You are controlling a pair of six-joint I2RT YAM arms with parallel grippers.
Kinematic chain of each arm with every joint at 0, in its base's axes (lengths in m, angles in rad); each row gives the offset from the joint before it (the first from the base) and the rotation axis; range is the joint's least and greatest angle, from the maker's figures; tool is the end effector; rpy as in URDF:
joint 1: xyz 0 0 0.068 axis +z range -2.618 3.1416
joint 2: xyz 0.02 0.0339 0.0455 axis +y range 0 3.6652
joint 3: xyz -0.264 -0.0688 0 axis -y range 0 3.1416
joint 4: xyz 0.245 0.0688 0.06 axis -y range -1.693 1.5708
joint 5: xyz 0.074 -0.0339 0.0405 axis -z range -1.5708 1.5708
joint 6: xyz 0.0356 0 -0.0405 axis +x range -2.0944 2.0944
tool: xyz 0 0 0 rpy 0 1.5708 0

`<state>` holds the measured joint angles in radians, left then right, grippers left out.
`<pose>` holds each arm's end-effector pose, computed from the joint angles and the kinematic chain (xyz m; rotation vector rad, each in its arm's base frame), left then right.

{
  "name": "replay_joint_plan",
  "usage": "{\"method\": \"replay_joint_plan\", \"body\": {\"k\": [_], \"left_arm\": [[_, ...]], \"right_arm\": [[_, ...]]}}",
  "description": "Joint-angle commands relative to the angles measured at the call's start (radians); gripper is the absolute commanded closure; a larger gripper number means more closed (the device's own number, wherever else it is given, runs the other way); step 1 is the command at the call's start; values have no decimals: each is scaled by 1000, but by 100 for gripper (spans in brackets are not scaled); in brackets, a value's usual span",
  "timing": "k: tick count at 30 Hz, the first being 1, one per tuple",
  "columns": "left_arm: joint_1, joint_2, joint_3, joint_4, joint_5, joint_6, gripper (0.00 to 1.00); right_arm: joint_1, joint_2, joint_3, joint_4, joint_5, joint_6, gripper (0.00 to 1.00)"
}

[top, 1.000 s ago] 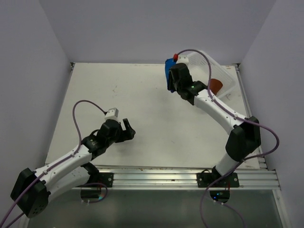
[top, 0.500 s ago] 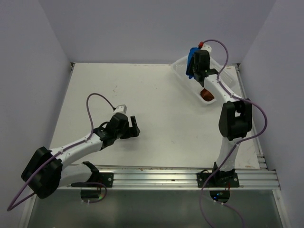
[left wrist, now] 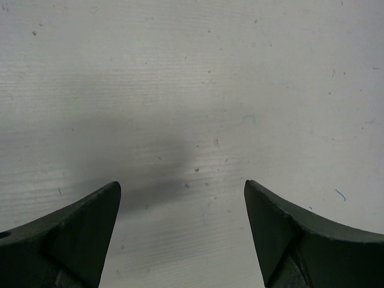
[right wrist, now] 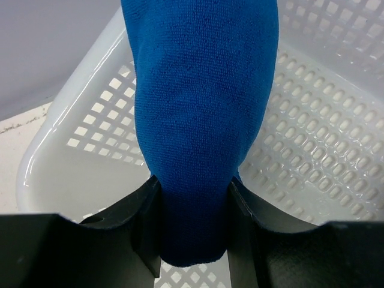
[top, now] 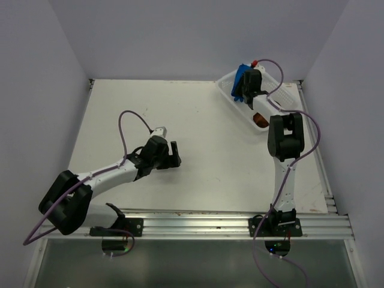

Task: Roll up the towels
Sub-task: Place the rolled towel into the container

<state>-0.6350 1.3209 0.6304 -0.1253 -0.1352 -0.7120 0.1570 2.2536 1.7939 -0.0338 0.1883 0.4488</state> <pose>0.2095 -0.1484 0.1799 -0.1587 2.4255 -0.4723 0.5233 0.0761 0.2118 0.4138 2.0177 0.1812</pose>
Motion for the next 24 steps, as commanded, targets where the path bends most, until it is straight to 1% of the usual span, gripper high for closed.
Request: {"method": "replay_joint_plan", "body": {"k": [1, 4, 10, 11, 12, 14, 18, 19, 21, 22, 24], "left_arm": [[9, 23, 34, 61, 16, 32, 12], [9, 37, 31, 76, 38, 29, 12], [9, 44, 14, 108, 77, 23, 12], [9, 44, 8, 108, 86, 22, 12], [9, 44, 6, 137, 89, 20, 12], [9, 43, 2, 144, 95, 19, 12], [8, 32, -8, 151, 105, 16, 12], [9, 28, -11, 154, 106, 16, 12], [9, 26, -17, 161, 112, 14, 12], [9, 26, -18, 159, 115, 14, 12], [9, 26, -20, 162, 120, 14, 12]], "right_arm": [[-23, 8, 33, 92, -32, 91, 100], [-40, -9, -34, 103, -29, 122, 100], [-63, -15, -94, 37, -16, 145, 100], [-69, -15, -97, -10, -4, 145, 100], [-71, -15, -100, -24, 0, 146, 100], [-74, -15, -100, -60, 10, 140, 100], [-74, -17, -80, -113, 26, 126, 75], [-73, -19, -70, -123, 30, 126, 64], [-74, -25, -62, -138, 31, 117, 55], [-74, -28, -54, -147, 31, 116, 48], [-73, -32, -42, -163, 33, 108, 42]]}}
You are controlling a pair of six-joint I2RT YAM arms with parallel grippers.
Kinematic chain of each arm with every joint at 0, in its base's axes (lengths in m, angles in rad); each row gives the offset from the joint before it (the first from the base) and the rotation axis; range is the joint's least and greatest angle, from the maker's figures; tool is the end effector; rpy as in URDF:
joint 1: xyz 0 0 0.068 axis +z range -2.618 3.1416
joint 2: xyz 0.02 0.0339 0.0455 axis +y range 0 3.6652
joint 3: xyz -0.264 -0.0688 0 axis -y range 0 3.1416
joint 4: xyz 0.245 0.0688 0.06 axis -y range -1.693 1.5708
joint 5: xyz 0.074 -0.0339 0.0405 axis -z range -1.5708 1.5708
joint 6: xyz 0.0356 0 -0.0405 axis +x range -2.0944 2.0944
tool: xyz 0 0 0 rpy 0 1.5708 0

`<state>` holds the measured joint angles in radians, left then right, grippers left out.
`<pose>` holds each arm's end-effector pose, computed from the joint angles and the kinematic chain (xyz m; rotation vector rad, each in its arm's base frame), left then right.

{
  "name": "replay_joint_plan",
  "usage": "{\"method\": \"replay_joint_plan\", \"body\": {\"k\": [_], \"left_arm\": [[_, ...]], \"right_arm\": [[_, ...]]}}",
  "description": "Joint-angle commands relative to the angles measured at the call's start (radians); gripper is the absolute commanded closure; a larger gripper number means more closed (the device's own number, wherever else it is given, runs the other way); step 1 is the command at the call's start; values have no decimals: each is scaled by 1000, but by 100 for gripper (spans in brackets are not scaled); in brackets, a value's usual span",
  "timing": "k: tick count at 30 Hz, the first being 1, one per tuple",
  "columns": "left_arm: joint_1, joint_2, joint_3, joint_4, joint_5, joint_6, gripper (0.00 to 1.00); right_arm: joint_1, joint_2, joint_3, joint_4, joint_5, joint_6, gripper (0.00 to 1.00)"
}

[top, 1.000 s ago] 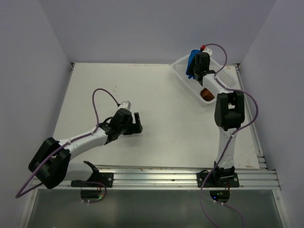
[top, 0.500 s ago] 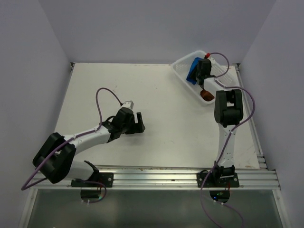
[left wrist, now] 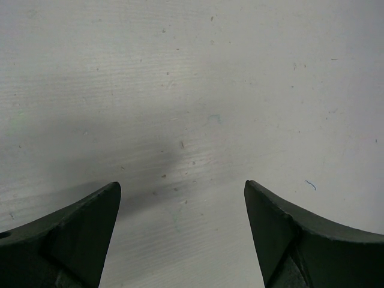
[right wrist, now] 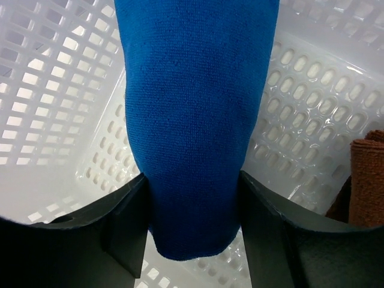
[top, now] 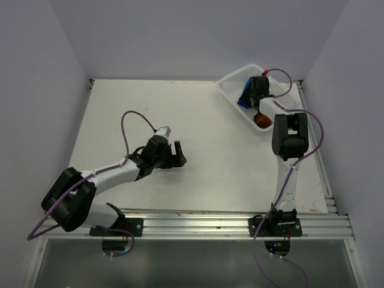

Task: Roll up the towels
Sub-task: Place the rolled towel into the container

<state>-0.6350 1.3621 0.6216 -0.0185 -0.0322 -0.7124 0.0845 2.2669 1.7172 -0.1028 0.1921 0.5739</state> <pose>0.2149 -0.1569 0.1754 -0.1102 2.4147 -0.6177 0.5148 0.0368 0.1731 0.6378 2.1196 0.1518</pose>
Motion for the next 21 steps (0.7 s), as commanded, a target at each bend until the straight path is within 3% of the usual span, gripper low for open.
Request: {"method": "replay_joint_plan", "body": {"k": [1, 7, 13, 21], "left_arm": [[9, -15, -13, 55, 18, 13, 12], [8, -37, -23, 63, 26, 21, 9], [9, -95, -39, 57, 45, 28, 8], [9, -170, -16, 20, -9, 62, 3]], "right_arm": [[-2, -47, 47, -100, 27, -20, 40], [-2, -72, 90, -129, 18, -37, 15], [-2, -104, 134, -178, 29, -55, 1], [0, -228, 61, -166, -15, -48, 1]]}}
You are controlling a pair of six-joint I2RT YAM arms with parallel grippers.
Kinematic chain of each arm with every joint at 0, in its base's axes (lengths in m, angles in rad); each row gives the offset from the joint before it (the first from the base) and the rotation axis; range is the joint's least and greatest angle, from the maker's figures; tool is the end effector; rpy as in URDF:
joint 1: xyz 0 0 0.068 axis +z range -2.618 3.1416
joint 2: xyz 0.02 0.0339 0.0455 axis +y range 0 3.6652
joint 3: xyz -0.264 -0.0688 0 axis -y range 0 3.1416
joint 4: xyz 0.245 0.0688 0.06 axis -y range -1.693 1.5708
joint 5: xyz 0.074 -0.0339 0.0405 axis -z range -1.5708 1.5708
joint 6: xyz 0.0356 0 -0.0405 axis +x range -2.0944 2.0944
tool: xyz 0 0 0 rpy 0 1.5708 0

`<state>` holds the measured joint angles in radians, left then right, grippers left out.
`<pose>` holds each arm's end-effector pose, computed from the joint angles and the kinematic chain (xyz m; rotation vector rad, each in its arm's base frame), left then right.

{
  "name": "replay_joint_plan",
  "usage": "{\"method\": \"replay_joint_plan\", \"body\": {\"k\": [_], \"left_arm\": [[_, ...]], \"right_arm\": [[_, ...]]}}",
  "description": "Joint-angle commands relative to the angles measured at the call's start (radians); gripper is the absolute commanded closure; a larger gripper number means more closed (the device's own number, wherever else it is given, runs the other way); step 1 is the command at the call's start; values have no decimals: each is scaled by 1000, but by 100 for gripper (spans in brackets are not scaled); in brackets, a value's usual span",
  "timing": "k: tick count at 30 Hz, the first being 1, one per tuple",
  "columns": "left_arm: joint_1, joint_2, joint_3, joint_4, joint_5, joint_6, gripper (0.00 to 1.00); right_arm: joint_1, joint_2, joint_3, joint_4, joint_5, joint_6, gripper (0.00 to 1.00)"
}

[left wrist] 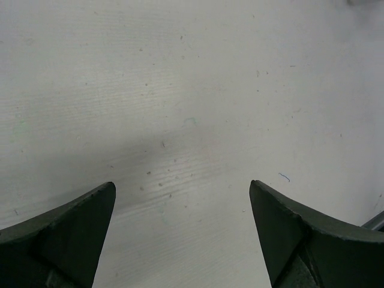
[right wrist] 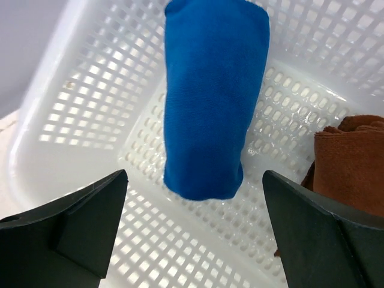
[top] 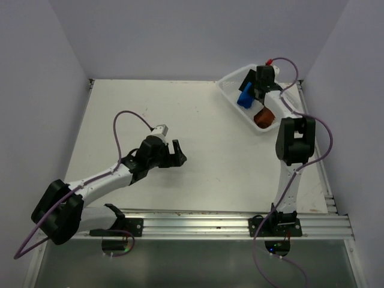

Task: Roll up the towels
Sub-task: Place the rolled towel into the container

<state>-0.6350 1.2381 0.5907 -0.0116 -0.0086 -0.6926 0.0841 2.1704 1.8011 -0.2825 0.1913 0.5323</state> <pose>0.2031 -0.1493 0.1960 -0.0719 2.3256 -0.6950 0.5045 0.0357 0.2329 0.5932 2.1308 0.1296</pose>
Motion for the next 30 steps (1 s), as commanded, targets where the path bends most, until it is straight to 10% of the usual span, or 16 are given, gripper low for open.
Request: {"method": "replay_joint_plan", "body": {"k": [1, 12, 18, 30], "left_arm": [[12, -54, 38, 13, -48, 51, 2], [46, -115, 406, -177, -180, 202, 1], [46, -204, 578, -260, -387, 399, 0], [47, -286, 298, -96, -693, 567, 0]], "right_arm": [[2, -147, -40, 40, -27, 0, 1], [144, -510, -380, 226, 23, -162, 1], [336, -714, -420, -6, 119, -281, 1], [339, -1081, -793, -194, 60, -170, 1]]}}
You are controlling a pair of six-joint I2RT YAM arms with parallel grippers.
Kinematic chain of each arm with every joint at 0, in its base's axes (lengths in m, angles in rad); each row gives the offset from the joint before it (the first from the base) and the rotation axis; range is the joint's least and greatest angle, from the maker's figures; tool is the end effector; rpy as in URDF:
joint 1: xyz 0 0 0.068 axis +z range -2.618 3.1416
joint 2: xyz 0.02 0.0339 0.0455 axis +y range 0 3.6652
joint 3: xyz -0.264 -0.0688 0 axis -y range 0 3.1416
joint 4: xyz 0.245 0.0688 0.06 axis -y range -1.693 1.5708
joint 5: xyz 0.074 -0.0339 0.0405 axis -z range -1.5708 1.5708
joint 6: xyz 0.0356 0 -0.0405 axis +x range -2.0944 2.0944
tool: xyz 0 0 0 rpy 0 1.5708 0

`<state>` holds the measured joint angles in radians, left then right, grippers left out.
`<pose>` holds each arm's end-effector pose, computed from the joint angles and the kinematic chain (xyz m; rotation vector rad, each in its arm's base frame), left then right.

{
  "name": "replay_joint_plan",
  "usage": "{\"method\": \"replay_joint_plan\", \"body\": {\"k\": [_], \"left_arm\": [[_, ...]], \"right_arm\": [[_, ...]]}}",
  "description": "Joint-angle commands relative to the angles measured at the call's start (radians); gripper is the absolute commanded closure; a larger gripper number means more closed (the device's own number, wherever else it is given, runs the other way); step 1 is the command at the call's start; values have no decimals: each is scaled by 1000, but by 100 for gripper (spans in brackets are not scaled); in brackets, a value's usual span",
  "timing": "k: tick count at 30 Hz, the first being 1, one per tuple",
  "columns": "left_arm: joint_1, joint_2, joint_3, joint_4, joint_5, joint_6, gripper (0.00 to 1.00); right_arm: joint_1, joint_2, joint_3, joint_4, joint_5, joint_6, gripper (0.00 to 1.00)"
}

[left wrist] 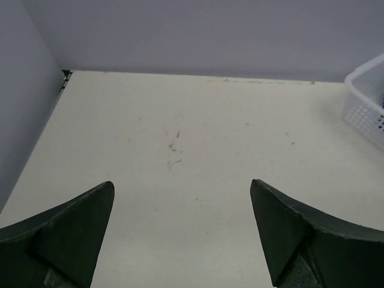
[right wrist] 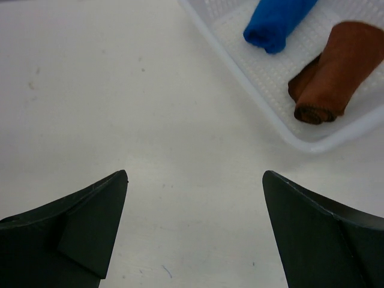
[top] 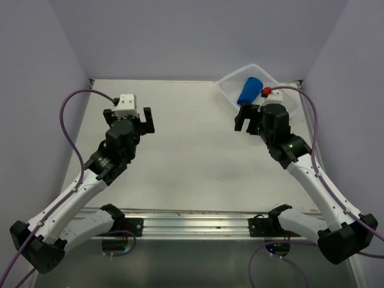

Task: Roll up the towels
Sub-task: Place the rolled towel into the container

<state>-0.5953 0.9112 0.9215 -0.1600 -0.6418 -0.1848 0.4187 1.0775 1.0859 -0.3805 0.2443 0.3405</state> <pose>0.1808 -0.0967 0.3694 -0.1239 1.6861 -0.0321 0.2233 0.0900 0.3686 0.0865 1.9388 0.2691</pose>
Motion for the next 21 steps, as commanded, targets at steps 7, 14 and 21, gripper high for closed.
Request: {"method": "replay_joint_plan", "body": {"k": [7, 14, 21], "left_arm": [[19, 94, -36, 47, -31, 38, 0], [25, 58, -64, 63, -65, 45, 0], [28, 69, -61, 63, -70, 45, 0]], "right_arm": [[26, 24, -87, -153, 114, 26, 1], [31, 61, -86, -150, 128, 55, 1], [31, 75, -95, -137, 108, 51, 1]]}}
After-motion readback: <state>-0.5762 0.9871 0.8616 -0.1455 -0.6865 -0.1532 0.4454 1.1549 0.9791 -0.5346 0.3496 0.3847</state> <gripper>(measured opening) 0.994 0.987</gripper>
